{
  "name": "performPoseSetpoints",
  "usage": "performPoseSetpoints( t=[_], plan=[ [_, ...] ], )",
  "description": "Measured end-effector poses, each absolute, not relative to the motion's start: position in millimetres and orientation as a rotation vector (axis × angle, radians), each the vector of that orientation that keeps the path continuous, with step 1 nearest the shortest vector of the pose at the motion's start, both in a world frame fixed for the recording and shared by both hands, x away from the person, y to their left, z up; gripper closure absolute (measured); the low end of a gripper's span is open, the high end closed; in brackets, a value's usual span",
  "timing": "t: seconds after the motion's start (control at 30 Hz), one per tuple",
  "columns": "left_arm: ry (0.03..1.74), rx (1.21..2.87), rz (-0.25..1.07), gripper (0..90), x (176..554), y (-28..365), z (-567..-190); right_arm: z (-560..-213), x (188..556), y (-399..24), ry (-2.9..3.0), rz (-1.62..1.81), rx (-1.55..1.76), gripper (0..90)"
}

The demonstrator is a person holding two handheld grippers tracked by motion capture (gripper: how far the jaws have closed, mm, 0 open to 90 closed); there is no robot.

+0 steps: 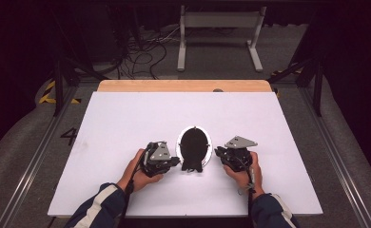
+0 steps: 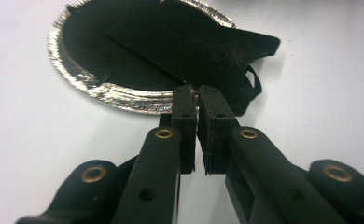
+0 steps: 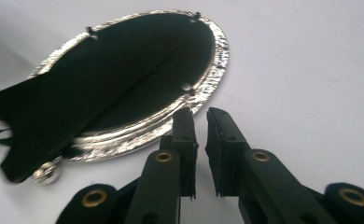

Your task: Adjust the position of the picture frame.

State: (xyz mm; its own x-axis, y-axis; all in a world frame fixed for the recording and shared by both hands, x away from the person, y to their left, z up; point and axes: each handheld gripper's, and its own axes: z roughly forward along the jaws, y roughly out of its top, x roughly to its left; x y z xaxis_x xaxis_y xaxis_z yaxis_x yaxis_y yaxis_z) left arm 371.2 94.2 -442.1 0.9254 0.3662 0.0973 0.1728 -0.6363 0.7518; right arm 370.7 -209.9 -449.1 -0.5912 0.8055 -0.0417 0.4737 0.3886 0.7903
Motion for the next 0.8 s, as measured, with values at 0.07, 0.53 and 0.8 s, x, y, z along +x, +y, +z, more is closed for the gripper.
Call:
performPoseSetpoints(
  t=[0.07, 0.53, 0.8],
  plan=[
    [0.377, 2.238, 0.309, 83.1, 367, 106, -436, -444, 364, -212, 2.25, 1.086, 1.066, 80.2],
    [0.585, 2.135, 0.386, 65.6, 331, 207, -442, -438, 333, -242, 2.335, 1.155, 1.057, 75.9],
    [0.689, 2.112, 0.44, 38.9, 310, 236, -454, -444, 330, -233, 2.4, 1.14, 1.034, 70.9]
  ],
)
